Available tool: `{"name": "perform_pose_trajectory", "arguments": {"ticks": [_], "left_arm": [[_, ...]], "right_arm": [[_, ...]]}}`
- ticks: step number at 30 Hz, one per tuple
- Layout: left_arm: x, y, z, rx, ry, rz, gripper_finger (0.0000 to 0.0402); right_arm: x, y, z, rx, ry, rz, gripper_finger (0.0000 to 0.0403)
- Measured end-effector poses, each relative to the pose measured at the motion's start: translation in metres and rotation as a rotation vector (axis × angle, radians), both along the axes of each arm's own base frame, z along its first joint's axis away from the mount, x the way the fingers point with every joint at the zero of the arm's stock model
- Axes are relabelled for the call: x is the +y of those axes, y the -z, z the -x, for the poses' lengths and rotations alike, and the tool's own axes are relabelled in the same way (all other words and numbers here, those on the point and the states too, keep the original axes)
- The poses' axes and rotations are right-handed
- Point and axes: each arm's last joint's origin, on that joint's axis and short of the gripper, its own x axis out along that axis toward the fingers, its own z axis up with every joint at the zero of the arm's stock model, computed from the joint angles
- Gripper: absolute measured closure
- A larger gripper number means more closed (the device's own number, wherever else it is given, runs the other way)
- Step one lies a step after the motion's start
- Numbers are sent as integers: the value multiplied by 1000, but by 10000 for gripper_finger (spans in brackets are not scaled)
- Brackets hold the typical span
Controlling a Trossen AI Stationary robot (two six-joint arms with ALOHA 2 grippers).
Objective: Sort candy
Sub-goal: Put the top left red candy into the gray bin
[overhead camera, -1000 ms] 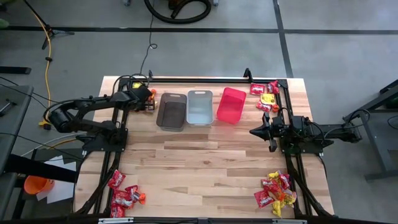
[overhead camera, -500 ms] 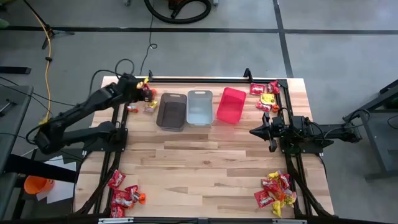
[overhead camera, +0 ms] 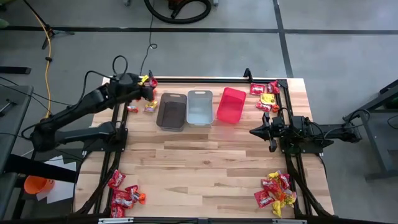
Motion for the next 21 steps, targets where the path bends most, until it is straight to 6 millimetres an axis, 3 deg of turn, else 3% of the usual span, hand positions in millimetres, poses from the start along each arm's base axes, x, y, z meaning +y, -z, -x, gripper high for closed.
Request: {"name": "perform_pose_trajectory", "arguments": {"ticks": [21], "left_arm": [[-15,-13,-51,-226,205,-94,401]], "right_arm": [[0,0,0,0,0,0,402]]}}
